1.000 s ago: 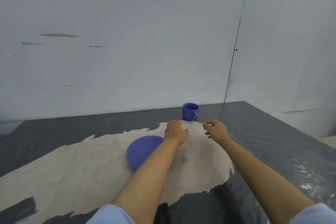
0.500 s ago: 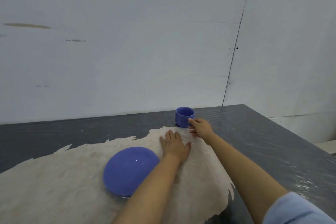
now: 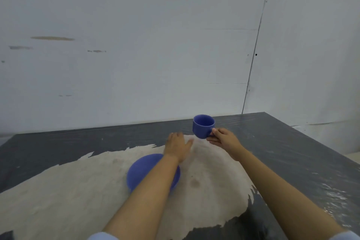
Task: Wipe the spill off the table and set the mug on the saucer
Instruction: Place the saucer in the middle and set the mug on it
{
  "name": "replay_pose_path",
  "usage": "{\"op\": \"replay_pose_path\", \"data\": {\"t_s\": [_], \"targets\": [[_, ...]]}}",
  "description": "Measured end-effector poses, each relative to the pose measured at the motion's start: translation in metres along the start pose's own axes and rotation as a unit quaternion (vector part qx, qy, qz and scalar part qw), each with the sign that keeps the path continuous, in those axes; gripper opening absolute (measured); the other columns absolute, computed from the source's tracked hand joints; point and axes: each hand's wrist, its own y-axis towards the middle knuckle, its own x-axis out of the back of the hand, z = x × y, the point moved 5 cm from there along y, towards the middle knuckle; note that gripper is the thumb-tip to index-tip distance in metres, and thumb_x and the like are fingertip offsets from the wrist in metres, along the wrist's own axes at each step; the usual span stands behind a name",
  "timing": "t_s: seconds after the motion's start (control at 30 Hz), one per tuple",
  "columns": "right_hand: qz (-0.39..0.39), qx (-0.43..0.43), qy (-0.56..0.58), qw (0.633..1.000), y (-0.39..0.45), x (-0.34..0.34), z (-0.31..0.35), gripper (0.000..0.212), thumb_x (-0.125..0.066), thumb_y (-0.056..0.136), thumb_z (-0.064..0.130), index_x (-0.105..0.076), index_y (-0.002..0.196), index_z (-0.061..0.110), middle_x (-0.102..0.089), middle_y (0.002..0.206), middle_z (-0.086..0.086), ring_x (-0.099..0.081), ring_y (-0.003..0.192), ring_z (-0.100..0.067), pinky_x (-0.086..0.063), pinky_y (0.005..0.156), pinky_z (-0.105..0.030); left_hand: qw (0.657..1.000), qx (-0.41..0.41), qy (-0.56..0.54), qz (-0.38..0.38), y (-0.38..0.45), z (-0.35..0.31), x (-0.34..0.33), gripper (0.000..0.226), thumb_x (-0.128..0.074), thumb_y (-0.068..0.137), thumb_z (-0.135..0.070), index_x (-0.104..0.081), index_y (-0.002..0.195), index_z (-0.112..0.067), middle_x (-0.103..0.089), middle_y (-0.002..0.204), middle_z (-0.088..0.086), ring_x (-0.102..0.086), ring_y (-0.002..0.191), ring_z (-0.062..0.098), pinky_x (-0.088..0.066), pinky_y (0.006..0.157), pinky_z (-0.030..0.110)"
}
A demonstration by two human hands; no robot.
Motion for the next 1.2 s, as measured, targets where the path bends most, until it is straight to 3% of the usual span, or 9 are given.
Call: {"op": "replay_pose_path", "data": {"t_s": [0.27,0.47,0.67,0.83,1.2], "targets": [[0.129,-0.017,0.004,0.991,-0.067,-0.056,0.027,0.021,-0.047,0.102,0.019,-0.062,0.097,0.005,-0.069,0.107,-0.021,-0.069,0.101,-0.032,-0.056,0.092,-0.038,0.992,0.081,-0.072,-0.069,-0.045,0.082,0.071,0.051,-0.043,0.1,-0.041,-0.051,0.131,-0.002,-0.052,0.137,0.019,-0.046,0.129,0.032,-0.038,0.108,0.04],[0.194,-0.047,0.024,0.979,-0.097,-0.098,0.019,0.021,-0.048,0.102,0.016,-0.064,0.099,0.003,-0.072,0.102,-0.019,-0.072,0.097,-0.028,-0.061,0.082,-0.031,0.987,0.119,-0.063,-0.084,-0.087,0.122,0.087,0.046,-0.046,0.098,-0.04,-0.057,0.126,-0.005,-0.057,0.132,0.017,-0.051,0.124,0.033,-0.042,0.103,0.04],[0.207,-0.064,0.012,0.976,-0.117,-0.118,0.017,0.021,-0.048,0.101,0.015,-0.064,0.102,0.002,-0.074,0.099,-0.018,-0.075,0.089,-0.023,-0.06,0.069,-0.023,0.983,0.129,-0.104,-0.076,-0.11,0.129,0.082,0.038,-0.048,0.097,-0.034,-0.06,0.12,-0.006,-0.063,0.123,0.015,-0.057,0.114,0.032,-0.047,0.099,0.041],[0.214,-0.069,0.012,0.974,-0.13,-0.126,0.016,0.021,-0.046,0.102,0.014,-0.062,0.098,0.002,-0.071,0.101,-0.02,-0.074,0.088,-0.023,-0.061,0.074,-0.025,0.982,0.13,-0.113,-0.071,-0.12,0.131,0.077,0.032,-0.046,0.098,-0.031,-0.062,0.112,-0.007,-0.065,0.117,0.012,-0.059,0.107,0.031,-0.048,0.093,0.039],[0.214,-0.081,0.02,0.973,-0.138,-0.131,0.01,0.019,-0.048,0.101,0.013,-0.061,0.094,0.002,-0.067,0.101,-0.02,-0.071,0.087,-0.023,-0.061,0.073,-0.025,0.983,0.131,-0.109,-0.061,-0.123,0.127,0.077,0.036,-0.043,0.099,-0.035,-0.06,0.118,-0.009,-0.064,0.119,0.01,-0.059,0.108,0.027,-0.049,0.096,0.039]]}}
